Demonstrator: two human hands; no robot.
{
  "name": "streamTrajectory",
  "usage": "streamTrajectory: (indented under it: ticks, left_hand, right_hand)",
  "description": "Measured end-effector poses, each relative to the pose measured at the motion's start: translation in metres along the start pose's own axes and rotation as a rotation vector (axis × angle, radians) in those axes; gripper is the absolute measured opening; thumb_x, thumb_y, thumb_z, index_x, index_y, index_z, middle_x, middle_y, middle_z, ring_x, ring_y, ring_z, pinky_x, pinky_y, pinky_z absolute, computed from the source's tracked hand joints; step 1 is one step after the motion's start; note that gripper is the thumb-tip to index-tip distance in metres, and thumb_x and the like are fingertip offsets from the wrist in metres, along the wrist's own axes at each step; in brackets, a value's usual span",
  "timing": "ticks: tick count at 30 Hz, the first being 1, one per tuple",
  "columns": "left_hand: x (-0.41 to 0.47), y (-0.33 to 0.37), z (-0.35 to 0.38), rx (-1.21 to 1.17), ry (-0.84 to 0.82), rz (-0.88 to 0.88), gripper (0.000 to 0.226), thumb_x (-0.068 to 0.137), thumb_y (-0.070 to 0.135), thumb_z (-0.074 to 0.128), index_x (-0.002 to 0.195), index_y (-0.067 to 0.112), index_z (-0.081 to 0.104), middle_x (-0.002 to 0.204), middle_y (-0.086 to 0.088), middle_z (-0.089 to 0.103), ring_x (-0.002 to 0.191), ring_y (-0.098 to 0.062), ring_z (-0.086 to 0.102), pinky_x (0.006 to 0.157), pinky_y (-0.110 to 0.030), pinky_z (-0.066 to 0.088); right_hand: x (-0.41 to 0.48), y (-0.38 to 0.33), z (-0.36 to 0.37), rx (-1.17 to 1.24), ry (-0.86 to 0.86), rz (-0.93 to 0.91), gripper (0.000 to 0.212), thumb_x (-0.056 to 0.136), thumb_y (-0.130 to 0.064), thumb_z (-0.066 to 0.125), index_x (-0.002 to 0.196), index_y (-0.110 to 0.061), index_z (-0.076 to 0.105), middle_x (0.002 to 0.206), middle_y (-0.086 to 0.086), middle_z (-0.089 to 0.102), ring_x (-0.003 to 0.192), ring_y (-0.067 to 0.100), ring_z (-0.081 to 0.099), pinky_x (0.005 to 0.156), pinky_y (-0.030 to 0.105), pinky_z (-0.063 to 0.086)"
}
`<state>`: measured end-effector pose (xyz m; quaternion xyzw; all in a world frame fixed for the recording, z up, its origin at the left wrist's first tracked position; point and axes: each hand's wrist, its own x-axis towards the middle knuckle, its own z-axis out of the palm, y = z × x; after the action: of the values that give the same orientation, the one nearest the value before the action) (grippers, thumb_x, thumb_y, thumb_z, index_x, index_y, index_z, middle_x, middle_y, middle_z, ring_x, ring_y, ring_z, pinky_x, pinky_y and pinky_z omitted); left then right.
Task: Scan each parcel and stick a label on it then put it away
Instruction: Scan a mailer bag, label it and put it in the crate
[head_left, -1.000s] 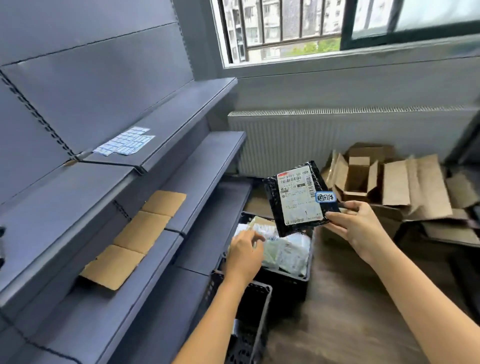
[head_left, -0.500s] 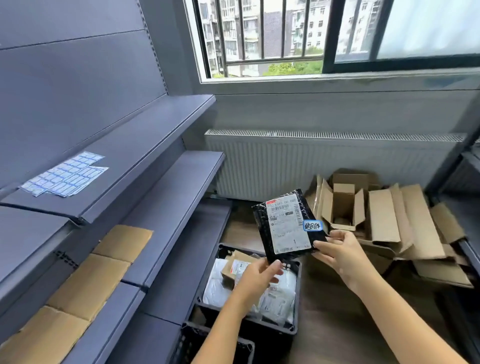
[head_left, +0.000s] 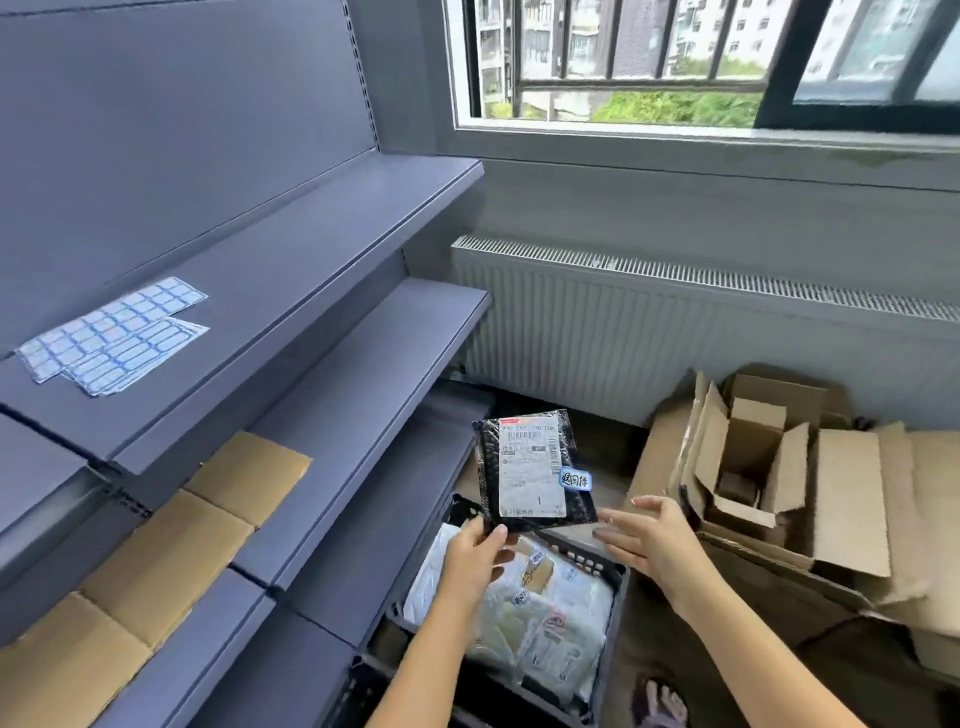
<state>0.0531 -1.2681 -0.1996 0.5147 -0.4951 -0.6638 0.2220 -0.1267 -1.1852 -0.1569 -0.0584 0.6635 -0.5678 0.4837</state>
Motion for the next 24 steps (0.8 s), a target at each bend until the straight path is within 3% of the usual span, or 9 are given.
streamTrajectory:
  ticks: [4,8,10,15,22,24]
  left_hand:
    - [0.029,-0.015,0.007,-0.054,0.116,-0.06,0.014,0.098,0.012,0.048,0.095,0.017,0.061,0.081,0.003,0.066,0.069,-0.01,0.058,0.069,-0.026,0.043]
    - [0.058,-0.042,0.03,-0.132,0.259,-0.146,0.013,0.098,0.01,0.048,0.102,0.011,0.06,0.078,0.0,0.065,0.063,-0.009,0.054,0.053,-0.018,0.041]
    - [0.069,-0.058,0.044,-0.17,0.324,-0.207,0.016,0.098,0.01,0.047,0.108,0.007,0.059,0.078,0.0,0.064,0.062,-0.009,0.053,0.048,-0.014,0.039]
    - [0.097,-0.107,0.083,-0.246,0.424,-0.317,0.009,0.097,0.008,0.048,0.098,0.013,0.056,0.079,0.002,0.061,0.063,-0.009,0.051,0.048,-0.011,0.04]
    - [0.158,-0.207,0.129,-0.344,0.447,-0.509,0.027,0.098,0.008,0.048,0.124,0.007,0.049,0.077,0.001,0.06,0.06,-0.008,0.051,0.047,-0.011,0.041]
    - [0.178,-0.232,0.142,-0.334,0.449,-0.552,0.03,0.098,0.007,0.046,0.127,0.001,0.047,0.076,0.001,0.06,0.061,-0.011,0.051,0.048,-0.011,0.041]
  right_hand:
    - [0.041,-0.009,0.0,-0.098,-0.088,0.058,0.029,0.091,0.005,0.053,0.112,-0.008,0.038,0.103,0.02,0.063,0.079,0.033,0.065,0.075,0.037,0.053]
    - [0.086,-0.017,-0.005,-0.218,-0.201,0.131,0.017,0.092,0.005,0.05,0.096,-0.009,0.042,0.09,0.015,0.064,0.072,0.029,0.064,0.053,0.026,0.055]
    - [0.113,-0.015,-0.011,-0.297,-0.236,0.17,0.016,0.094,0.003,0.047,0.089,-0.012,0.043,0.091,0.013,0.065,0.07,0.026,0.065,0.053,0.026,0.053]
    - [0.169,0.012,-0.025,-0.484,-0.311,0.283,0.016,0.094,0.0,0.044,0.086,-0.014,0.046,0.093,0.009,0.066,0.068,0.021,0.068,0.064,0.03,0.049]
    - [0.238,0.1,-0.048,-0.48,-0.263,0.456,0.014,0.096,-0.002,0.042,0.088,-0.013,0.045,0.093,0.012,0.066,0.065,0.019,0.067,0.051,0.02,0.05]
    - [0.258,0.125,-0.052,-0.497,-0.239,0.479,0.014,0.095,-0.001,0.042,0.089,-0.012,0.047,0.094,0.013,0.067,0.071,0.023,0.067,0.057,0.024,0.052]
